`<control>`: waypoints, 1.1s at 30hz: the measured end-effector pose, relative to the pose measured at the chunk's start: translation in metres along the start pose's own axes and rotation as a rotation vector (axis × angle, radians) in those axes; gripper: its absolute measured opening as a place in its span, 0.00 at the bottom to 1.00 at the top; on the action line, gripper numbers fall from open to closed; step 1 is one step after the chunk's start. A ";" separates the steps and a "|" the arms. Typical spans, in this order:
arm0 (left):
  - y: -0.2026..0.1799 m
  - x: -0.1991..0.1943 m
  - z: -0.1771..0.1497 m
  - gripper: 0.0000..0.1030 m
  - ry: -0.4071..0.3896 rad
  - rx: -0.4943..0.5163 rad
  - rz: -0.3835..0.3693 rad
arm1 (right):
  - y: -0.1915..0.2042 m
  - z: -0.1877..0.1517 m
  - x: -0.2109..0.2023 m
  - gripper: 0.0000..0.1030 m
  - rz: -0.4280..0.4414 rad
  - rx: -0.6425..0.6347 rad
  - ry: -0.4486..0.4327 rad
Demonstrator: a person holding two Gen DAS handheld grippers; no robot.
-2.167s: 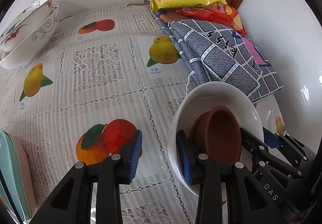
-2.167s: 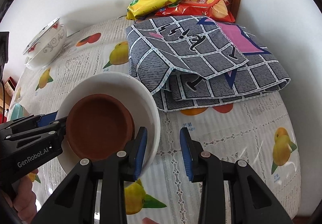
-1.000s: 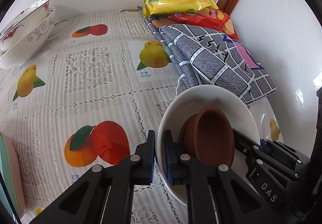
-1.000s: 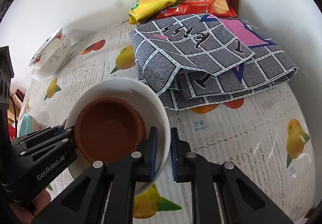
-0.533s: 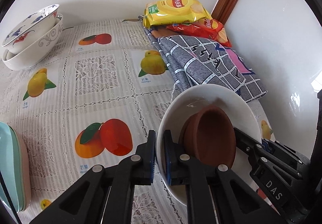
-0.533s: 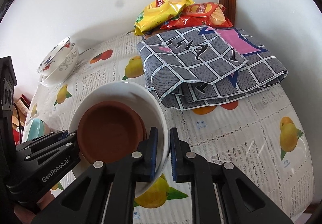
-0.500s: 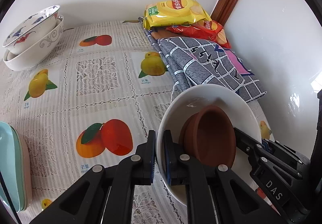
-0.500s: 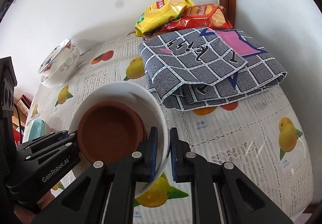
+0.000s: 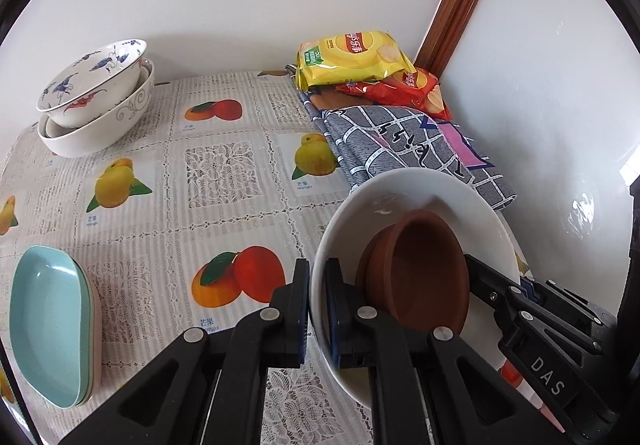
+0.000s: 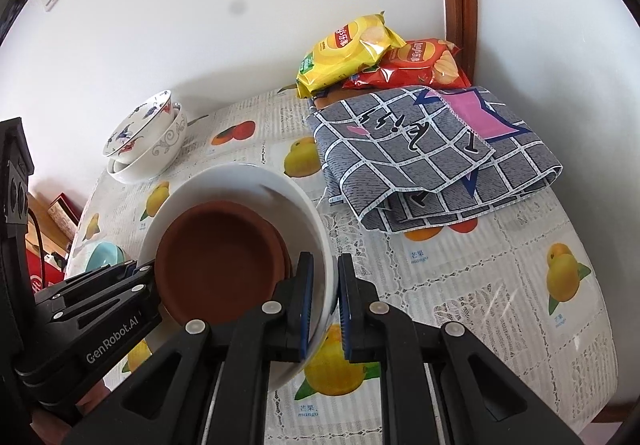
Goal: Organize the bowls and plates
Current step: 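Lift the white bowl with the left gripper and carry it over the blue plate stack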
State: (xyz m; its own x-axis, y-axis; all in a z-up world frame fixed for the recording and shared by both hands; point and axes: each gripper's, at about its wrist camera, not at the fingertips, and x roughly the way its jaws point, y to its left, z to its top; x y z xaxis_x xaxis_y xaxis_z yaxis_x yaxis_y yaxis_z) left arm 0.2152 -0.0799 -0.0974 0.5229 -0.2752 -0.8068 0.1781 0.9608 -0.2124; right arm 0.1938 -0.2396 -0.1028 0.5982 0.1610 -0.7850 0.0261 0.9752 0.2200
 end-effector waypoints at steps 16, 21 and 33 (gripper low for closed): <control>0.024 -0.023 -0.003 0.08 -0.027 -0.030 0.017 | 0.031 0.000 -0.008 0.11 0.026 -0.038 -0.019; 0.039 -0.031 -0.004 0.08 -0.037 -0.046 0.033 | 0.047 -0.001 -0.005 0.11 0.043 -0.052 -0.014; 0.071 -0.048 -0.011 0.08 -0.051 -0.083 0.056 | 0.082 -0.008 -0.005 0.11 0.070 -0.083 -0.012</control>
State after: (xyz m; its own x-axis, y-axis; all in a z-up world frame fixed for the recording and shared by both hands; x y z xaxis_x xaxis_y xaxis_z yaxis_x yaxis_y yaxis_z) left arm 0.1937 0.0019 -0.0799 0.5724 -0.2200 -0.7899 0.0786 0.9736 -0.2141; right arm 0.1861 -0.1595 -0.0857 0.6059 0.2281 -0.7622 -0.0820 0.9708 0.2253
